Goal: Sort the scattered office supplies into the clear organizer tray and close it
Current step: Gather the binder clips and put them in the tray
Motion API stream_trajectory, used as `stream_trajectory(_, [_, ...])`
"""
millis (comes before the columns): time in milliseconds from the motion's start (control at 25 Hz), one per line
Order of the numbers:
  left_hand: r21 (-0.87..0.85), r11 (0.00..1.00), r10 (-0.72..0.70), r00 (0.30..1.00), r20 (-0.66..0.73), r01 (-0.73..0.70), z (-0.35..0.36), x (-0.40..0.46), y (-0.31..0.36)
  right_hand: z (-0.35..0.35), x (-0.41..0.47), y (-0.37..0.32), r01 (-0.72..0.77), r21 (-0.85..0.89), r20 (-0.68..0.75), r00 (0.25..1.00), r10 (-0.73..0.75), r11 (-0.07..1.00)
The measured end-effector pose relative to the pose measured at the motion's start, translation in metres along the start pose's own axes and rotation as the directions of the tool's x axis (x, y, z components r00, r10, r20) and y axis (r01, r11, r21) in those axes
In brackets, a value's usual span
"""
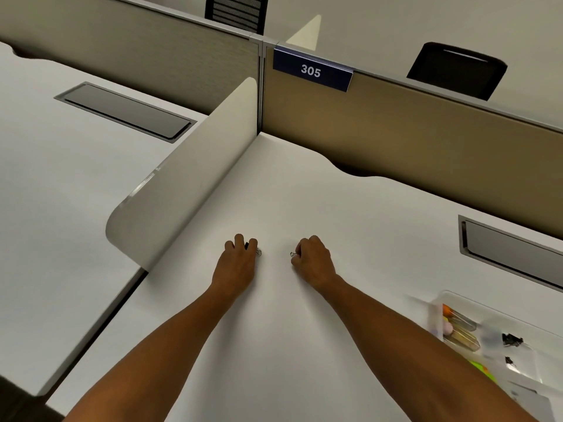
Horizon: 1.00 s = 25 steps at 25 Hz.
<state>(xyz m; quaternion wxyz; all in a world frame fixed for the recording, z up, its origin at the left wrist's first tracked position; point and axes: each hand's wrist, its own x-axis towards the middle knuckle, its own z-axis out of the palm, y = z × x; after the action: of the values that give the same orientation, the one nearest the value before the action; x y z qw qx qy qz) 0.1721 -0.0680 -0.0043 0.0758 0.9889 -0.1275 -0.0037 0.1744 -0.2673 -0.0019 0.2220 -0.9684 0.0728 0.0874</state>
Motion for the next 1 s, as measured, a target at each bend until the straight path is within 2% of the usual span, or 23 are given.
stream_trajectory(160, [0.051,0.993,0.109,0.994,-0.022,-0.108,-0.004,-0.01,-0.008,0.004,-0.029,0.006,-0.033,0.104,-0.019,0.999,0.036,0.994])
stream_trajectory(280, [0.075,0.983,0.17,0.985,0.001,-0.17,-0.006,-0.011,-0.017,0.006,-0.054,0.004,-0.144,0.336,-0.031,0.986,0.164,0.931])
stream_trajectory(360, [0.035,0.984,0.172,0.985,0.017,-0.173,-0.008,-0.01,-0.022,0.008,-0.069,0.002,-0.26,0.576,0.048,0.957,0.285,0.775])
stream_trajectory(440, [0.021,0.984,0.176,0.984,0.019,-0.177,-0.009,-0.012,-0.026,0.009,-0.08,0.003,-0.377,0.763,0.174,0.902,0.394,0.526])
stream_trajectory(520, [0.06,0.977,0.2,0.979,0.044,-0.203,-0.009,-0.016,-0.03,0.009,-0.087,0.005,-0.431,0.852,0.274,0.851,0.447,0.298])
stream_trajectory(600, [0.061,0.972,0.224,0.973,0.049,-0.227,-0.008,-0.02,-0.035,0.009,-0.092,0.006,-0.446,0.879,0.326,0.82,0.471,0.168])
stream_trajectory(760, [-0.072,0.977,0.203,0.979,0.028,-0.2,-0.008,-0.023,-0.041,0.006,-0.097,0.005,-0.441,0.892,0.343,0.803,0.487,0.099])
stream_trajectory(1000, [-0.246,0.969,0.037,0.996,0.075,-0.018,-0.013,-0.011,-0.038,-0.002,-0.104,-0.001,-0.411,0.909,0.331,0.812,0.481,0.068])
